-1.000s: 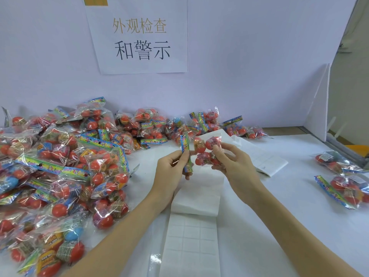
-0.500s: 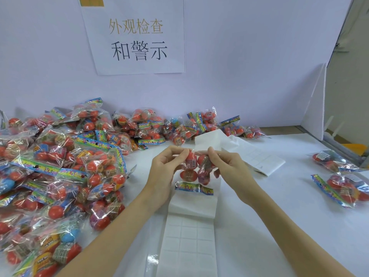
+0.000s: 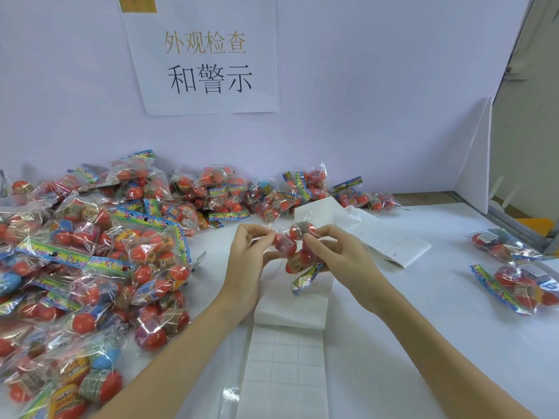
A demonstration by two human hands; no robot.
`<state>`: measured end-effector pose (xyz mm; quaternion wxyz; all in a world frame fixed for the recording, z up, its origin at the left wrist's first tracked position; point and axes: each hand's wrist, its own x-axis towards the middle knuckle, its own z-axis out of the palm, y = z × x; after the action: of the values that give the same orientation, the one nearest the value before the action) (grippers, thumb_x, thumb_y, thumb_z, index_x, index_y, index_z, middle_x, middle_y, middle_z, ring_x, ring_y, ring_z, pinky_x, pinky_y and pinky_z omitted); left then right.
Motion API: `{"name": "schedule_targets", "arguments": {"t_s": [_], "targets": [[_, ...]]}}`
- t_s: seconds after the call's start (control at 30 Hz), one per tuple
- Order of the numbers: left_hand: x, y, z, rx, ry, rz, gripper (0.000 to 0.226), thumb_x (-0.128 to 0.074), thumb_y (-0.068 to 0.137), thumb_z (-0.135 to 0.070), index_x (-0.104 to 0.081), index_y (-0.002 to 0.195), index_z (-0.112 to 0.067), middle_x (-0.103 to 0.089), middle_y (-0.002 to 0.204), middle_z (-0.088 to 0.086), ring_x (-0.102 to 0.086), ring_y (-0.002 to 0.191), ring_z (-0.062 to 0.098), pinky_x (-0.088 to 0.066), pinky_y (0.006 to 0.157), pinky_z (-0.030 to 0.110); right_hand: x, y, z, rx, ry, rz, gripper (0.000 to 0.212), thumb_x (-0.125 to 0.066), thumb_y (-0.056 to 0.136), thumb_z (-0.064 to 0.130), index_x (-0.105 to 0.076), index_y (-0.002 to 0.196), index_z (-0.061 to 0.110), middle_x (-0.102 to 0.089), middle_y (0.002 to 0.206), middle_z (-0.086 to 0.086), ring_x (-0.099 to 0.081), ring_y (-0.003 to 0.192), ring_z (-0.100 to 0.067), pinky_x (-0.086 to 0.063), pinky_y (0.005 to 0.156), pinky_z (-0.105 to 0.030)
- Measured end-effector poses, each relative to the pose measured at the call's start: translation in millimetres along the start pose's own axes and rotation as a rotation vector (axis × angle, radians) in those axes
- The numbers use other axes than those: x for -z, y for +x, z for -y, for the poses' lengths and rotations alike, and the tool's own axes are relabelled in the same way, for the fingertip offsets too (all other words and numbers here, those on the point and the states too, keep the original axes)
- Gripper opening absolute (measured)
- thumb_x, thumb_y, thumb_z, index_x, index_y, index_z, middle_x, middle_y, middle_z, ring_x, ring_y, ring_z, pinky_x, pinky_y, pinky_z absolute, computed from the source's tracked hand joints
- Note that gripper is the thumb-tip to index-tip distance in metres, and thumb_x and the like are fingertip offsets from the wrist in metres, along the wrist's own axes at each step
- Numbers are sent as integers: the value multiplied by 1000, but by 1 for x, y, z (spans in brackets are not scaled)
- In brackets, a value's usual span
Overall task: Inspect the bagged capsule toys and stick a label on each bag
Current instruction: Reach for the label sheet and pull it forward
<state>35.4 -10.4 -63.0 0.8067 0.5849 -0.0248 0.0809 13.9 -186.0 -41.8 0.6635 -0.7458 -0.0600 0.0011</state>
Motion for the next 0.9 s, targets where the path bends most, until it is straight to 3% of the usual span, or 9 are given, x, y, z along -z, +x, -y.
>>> {"name": "schedule_targets", "arguments": {"t_s": [0.1, 0.17, 0.27, 0.33, 0.43, 0.6, 0.7, 0.83, 0.9], "targets": [[-1, -2, -2, -7, 117, 106, 17, -66, 99, -19, -67, 114, -10, -70, 101, 8, -70, 82, 12, -57, 71, 25, 4, -2, 1, 52, -97, 6, 5, -74, 94, 40, -76, 93, 36, -78, 87, -6, -74, 82, -12, -56, 66, -21], [-2, -4, -2, -12, 185, 145, 18, -68, 100, -27, -75, 107, -11, -75, 97, 13, -69, 84, 21, -58, 70, 33, 5, -3, 1, 69, -134, 35, 7, -76, 91, 45, -79, 94, 40, -79, 86, 0, -74, 82, -6, -55, 64, -17], [0, -3, -3, 33, 137, 44, 18, -71, 98, -25, -76, 96, -9, -74, 89, 13, -66, 78, 24, -55, 61, 33, 4, -2, 1, 47, -104, -10, 18, -69, 97, 45, -81, 100, 32, -80, 87, 6, -76, 82, -11, -59, 71, -22], [3, -1, -6, 73, 74, 10, 15, -71, 98, -23, -77, 92, -11, -74, 88, 10, -67, 77, 21, -56, 63, 32, 5, -1, 2, 61, -82, -58, 21, -65, 101, 36, -83, 93, 29, -81, 88, 4, -75, 79, -15, -60, 71, -25], [2, -2, -9, 101, -11, 37, 17, -69, 99, -18, -77, 83, -16, -74, 84, 5, -68, 72, 15, -55, 60, 27, 6, -2, 3, 92, -38, -105, 33, -64, 103, 27, -83, 78, 37, -81, 85, 4, -72, 73, -9, -58, 66, -19], [-6, -4, -13, 133, -128, 32, 13, -68, 99, -18, -74, 88, -16, -73, 85, 3, -68, 72, 13, -55, 56, 25, 5, 1, 4, 47, 52, -126, 29, -61, 105, 27, -83, 87, 25, -81, 87, 0, -72, 76, -8, -57, 68, -17], [-5, -4, -11, 94, -91, 14, 13, -69, 98, -21, -77, 89, -18, -74, 90, 5, -68, 80, 17, -57, 67, 29, 6, 1, 4, 46, 48, -114, 28, -60, 105, 29, -83, 90, 24, -81, 88, 1, -73, 76, -7, -56, 67, -17], [0, -4, -8, -124, 126, -116, 8, -74, 94, -30, -81, 93, -25, -74, 107, 6, -69, 94, 19, -59, 83, 34, 8, 3, -2, 116, -54, -231, 15, -72, 97, 32, -74, 105, 19, -79, 87, 3, -74, 79, -14, -60, 67, -26], [0, -6, -10, -223, 182, -112, 9, -76, 87, -39, -82, 91, -34, -64, 117, 1, -64, 96, 10, -56, 88, 30, 10, 4, -4, 101, -206, -335, 28, -75, 93, 43, -68, 87, 17, -70, 74, 7, -65, 66, -13, -55, 64, -30]]}}
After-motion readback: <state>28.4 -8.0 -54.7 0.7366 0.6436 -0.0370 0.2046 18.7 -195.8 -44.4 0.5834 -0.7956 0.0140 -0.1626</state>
